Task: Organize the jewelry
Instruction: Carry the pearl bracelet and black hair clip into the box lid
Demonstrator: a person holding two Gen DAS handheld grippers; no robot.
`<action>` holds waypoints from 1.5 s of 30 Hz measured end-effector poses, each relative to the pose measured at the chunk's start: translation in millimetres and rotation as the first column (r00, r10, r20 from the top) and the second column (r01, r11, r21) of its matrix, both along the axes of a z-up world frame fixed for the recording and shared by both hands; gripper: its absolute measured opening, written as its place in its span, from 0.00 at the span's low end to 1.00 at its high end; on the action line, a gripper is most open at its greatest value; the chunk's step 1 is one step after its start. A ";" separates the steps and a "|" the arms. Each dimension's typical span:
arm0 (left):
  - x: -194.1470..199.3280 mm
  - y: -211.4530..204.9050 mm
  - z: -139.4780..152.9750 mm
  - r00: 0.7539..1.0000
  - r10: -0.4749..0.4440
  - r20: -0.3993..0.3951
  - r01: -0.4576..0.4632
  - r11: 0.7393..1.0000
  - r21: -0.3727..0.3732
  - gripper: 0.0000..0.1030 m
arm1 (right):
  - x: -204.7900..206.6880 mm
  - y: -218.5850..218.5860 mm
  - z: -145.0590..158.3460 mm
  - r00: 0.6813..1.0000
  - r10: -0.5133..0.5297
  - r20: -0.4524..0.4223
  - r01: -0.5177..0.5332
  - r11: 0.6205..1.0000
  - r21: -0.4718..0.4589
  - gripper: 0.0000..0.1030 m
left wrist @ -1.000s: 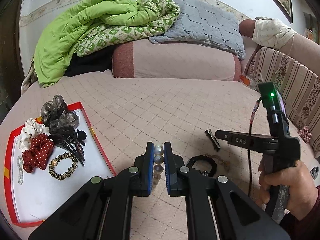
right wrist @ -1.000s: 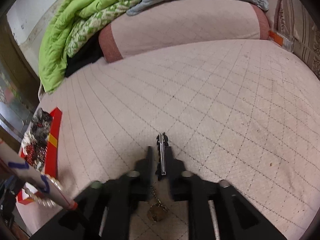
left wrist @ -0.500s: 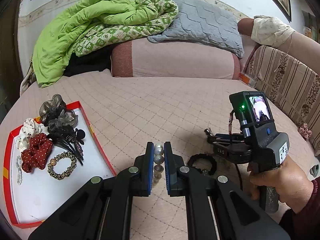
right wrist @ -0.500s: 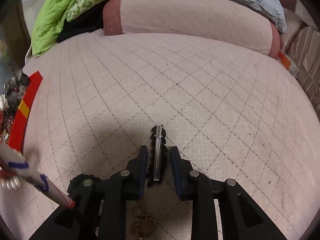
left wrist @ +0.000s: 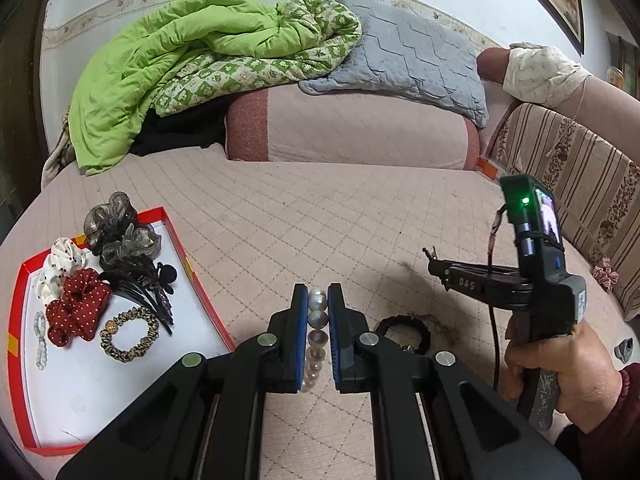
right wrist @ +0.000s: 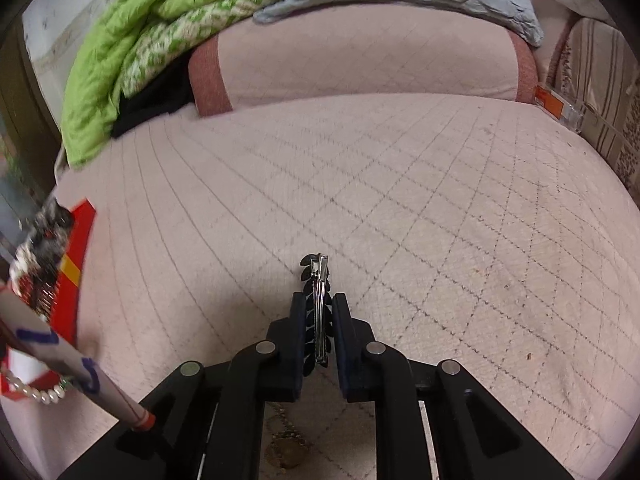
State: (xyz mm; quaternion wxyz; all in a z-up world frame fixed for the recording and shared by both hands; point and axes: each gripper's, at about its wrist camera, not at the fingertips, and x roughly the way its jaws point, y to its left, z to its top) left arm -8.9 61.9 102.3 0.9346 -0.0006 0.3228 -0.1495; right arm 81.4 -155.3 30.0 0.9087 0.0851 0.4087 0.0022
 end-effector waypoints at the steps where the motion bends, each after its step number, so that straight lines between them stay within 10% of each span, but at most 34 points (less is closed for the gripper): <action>1: -0.3 1.1 0.7 1.000 0.002 0.002 -0.002 1.000 0.001 0.09 | -1.9 2.2 1.7 1.000 0.004 0.011 -0.004 1.000 0.003 0.13; 11: 1.1 10.8 2.1 1.000 0.026 0.000 -0.026 1.000 -0.009 0.09 | -24.4 22.7 27.6 0.976 0.132 0.171 -0.157 0.978 0.136 0.13; 45: -19.0 153.7 12.8 0.967 0.256 0.007 -0.254 0.961 -0.105 0.09 | -84.4 165.3 48.2 0.859 0.457 0.231 -0.505 0.829 0.240 0.13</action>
